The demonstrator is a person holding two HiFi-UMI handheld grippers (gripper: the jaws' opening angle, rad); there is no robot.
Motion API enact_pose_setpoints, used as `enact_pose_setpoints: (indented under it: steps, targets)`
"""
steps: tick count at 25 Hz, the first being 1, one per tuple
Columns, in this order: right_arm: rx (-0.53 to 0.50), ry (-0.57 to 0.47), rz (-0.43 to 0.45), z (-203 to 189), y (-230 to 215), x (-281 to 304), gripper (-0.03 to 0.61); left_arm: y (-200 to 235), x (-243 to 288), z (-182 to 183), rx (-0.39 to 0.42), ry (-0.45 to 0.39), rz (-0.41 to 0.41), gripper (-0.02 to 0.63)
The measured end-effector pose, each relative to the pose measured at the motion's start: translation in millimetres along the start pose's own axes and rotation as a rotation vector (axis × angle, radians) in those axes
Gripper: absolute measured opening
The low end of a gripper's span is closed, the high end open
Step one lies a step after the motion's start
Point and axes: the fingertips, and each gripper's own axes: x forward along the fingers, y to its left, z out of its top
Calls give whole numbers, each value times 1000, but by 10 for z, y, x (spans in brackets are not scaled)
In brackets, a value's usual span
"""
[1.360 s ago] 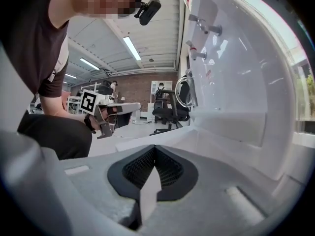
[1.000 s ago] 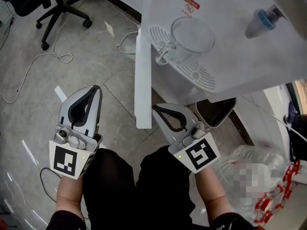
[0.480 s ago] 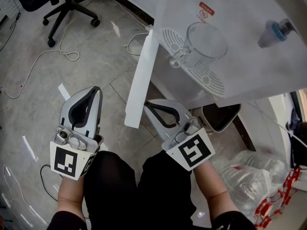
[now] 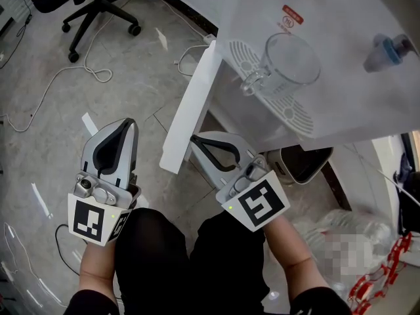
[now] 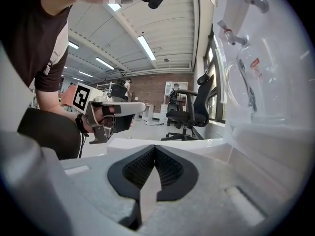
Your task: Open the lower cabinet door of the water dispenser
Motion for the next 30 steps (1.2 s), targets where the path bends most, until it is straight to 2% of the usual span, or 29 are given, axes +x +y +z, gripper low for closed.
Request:
enact_pose_setpoints:
  steps: [7,13,22,30]
  targets:
    - [-7,-19,15,40,0,135,5,90,-40,11,27,0,16,6]
    - [8,-47,26,67,13,233,5,195,-112,-45,42,44,41,6]
    - [25,-56,43,82,-4,351,5,267,-78,-107,19,46,47,6]
    - [34,-63,55,116,-9,458,5,360,-112,-119,35,63,70,6]
